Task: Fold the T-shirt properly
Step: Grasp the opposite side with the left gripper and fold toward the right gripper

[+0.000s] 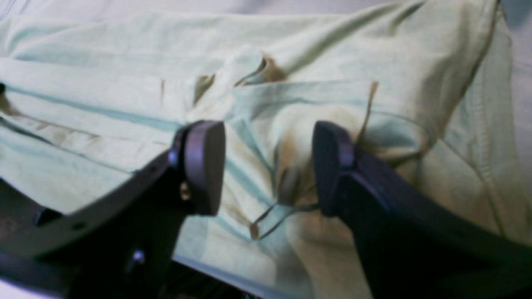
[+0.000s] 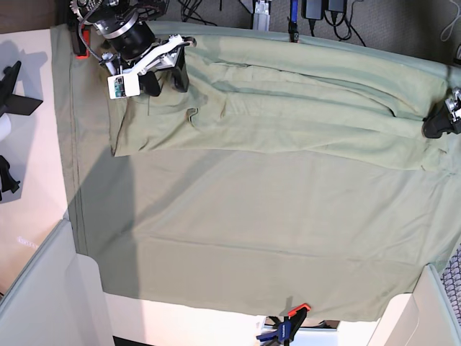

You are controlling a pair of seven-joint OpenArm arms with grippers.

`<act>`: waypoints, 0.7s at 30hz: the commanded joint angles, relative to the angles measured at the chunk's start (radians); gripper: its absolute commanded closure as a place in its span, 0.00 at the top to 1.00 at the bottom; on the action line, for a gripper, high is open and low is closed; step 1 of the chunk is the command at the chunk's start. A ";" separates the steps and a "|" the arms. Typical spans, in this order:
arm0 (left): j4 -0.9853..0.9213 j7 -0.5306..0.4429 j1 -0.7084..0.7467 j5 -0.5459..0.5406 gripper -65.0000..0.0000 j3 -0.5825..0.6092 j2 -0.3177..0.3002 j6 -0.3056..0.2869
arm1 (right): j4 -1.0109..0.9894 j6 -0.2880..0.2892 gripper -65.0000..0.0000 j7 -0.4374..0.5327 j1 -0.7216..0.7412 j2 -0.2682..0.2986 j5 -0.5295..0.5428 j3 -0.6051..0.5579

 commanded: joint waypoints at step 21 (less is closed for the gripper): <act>0.248 0.029 -0.027 0.042 0.00 -0.192 -0.047 -0.001 | 0.018 0.001 0.52 0.030 0.005 0.003 0.000 0.008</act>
